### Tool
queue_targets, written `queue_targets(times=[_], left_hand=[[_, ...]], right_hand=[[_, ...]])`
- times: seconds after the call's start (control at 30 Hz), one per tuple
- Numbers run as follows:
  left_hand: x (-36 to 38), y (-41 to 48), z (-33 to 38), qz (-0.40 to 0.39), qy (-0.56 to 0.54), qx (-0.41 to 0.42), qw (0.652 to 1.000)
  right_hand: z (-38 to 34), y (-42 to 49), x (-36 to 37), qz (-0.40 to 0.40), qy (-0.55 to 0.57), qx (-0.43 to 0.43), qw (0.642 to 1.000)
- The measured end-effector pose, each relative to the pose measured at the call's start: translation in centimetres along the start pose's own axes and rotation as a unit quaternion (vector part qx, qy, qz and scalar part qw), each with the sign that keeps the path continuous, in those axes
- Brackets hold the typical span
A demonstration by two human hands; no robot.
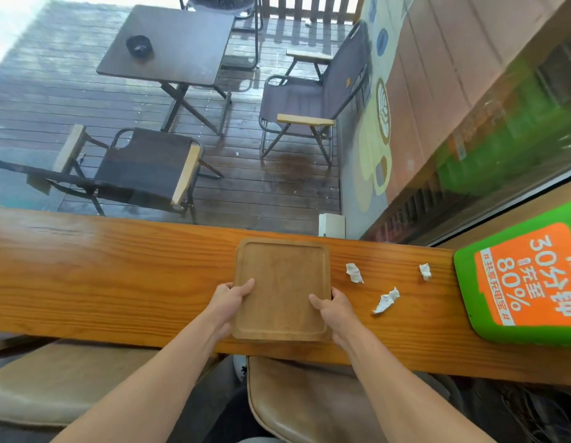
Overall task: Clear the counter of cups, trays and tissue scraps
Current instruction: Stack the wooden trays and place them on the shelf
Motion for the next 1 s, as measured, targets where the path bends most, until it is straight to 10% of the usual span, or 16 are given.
queue_targets(times=[0.6,1.0], left_hand=[[6.9,-16.2,14.8,-0.152,0.054,0.254,0.954],[7.3,-20.1,13.8,-0.187,0.146,0.297,0.925]], right_hand=[[-19.3,-9.2,-6.0,0.014,0.042,-0.228,0.973],[-14.3,-17.7,-6.7,0.149,0.134,-0.232,0.952]])
Point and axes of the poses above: each hand's wrist, its own y-axis towards the middle knuckle, its own x-axis out of the palm, z = x × y, the point moved 9 cm from there along y, towards the middle knuckle, and after that the axes turned 7 degrees about -x, right-handed, at the moved point
